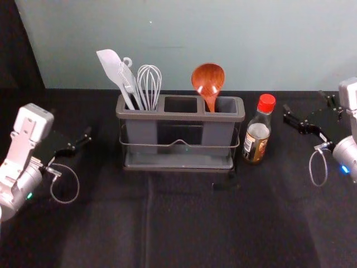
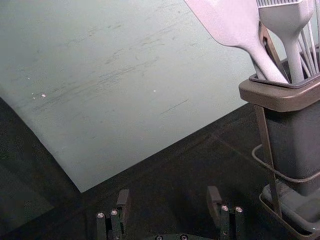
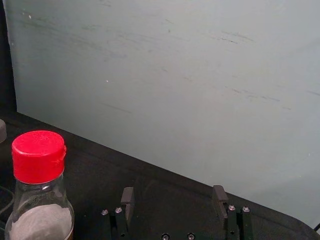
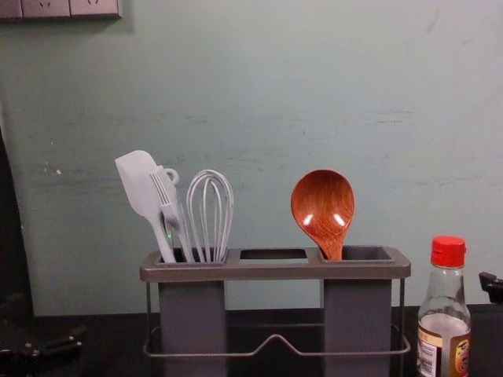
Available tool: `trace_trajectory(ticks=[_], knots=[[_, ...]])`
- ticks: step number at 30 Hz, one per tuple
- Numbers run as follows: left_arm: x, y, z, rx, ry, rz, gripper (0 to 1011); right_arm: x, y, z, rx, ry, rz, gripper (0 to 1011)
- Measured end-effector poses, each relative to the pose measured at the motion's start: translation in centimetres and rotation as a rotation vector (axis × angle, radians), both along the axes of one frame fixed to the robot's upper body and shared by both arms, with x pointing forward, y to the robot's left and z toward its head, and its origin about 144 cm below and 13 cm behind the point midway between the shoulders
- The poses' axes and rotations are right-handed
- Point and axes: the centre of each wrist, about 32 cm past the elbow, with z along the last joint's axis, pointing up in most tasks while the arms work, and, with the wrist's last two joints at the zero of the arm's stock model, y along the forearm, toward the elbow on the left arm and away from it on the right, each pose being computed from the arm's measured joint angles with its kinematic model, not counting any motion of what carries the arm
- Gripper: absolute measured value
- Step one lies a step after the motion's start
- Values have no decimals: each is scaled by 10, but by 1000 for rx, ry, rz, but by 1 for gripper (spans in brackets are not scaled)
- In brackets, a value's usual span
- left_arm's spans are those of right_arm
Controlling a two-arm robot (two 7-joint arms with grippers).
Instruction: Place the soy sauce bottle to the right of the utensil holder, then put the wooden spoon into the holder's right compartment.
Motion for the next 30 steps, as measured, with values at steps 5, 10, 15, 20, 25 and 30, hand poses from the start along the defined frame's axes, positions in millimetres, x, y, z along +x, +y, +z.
trace_trajectory(ticks=[5, 10, 15, 20, 25, 30], knots=[[0, 0, 0, 0, 0, 0, 1000, 0, 0, 0, 0, 0, 0, 1002], [0, 0, 0, 0, 0, 0, 1000, 0, 0, 0, 0, 0, 0, 1002], [0, 0, 0, 0, 0, 0, 1000, 0, 0, 0, 1, 0, 0, 1002], [0, 0, 0, 0, 0, 0, 1000, 0, 0, 0, 1, 0, 0, 1002], [0, 0, 0, 0, 0, 0, 1000, 0, 0, 0, 1, 0, 0, 1002], [0, 0, 0, 0, 0, 0, 1000, 0, 0, 0, 1, 0, 0, 1002]])
